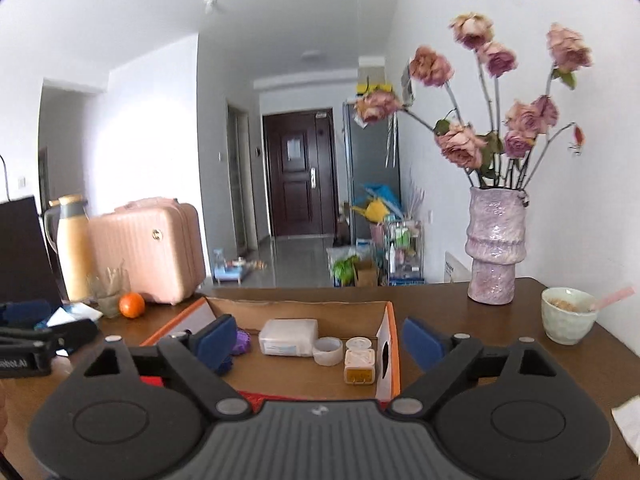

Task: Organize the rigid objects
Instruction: 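Withdraw both tools from the box toward the lint brush, then grasp the red lint brush with the left tool while the right tool grasps the white spray bottle, then carry the lint brush and spray bottle into the box and open both tools, then withdraw both tools from the box toward the remaining bottles, then grasp the green plastic bottle with the left tool while the right tool grasps the white spray bottle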

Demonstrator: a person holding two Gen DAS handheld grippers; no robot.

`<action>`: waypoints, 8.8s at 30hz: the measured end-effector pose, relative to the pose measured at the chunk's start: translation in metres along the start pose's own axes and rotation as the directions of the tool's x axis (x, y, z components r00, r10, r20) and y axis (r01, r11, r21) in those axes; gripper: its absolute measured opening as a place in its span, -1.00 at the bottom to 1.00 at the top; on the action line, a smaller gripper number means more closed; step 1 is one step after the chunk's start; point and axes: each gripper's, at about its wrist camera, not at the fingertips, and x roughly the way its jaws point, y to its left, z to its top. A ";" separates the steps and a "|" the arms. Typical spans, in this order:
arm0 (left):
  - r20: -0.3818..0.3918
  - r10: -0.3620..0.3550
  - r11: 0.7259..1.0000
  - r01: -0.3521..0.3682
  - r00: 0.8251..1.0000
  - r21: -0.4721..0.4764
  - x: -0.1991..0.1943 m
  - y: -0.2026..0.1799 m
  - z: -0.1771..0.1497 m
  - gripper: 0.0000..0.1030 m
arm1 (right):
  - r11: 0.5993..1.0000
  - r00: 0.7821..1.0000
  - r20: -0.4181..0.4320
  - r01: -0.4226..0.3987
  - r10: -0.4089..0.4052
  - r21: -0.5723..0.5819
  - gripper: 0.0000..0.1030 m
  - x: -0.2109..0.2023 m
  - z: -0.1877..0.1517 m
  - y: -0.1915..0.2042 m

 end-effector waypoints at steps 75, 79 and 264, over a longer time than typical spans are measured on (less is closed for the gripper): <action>-0.400 -0.254 0.883 0.042 0.881 -0.468 0.087 0.056 -0.087 0.04 | 0.922 0.850 -0.482 -0.008 0.211 0.388 -0.73 0.129 -0.094 -0.052; -0.363 -0.232 0.905 0.064 0.903 -0.421 0.067 0.047 -0.079 0.03 | 0.921 0.866 -0.461 -0.001 0.195 0.389 -0.75 0.108 -0.091 -0.048; -0.348 -0.477 0.859 0.513 0.807 0.011 0.065 -0.002 -0.057 0.68 | 0.987 0.907 -0.415 -0.121 0.068 -0.103 0.62 0.052 -0.096 0.026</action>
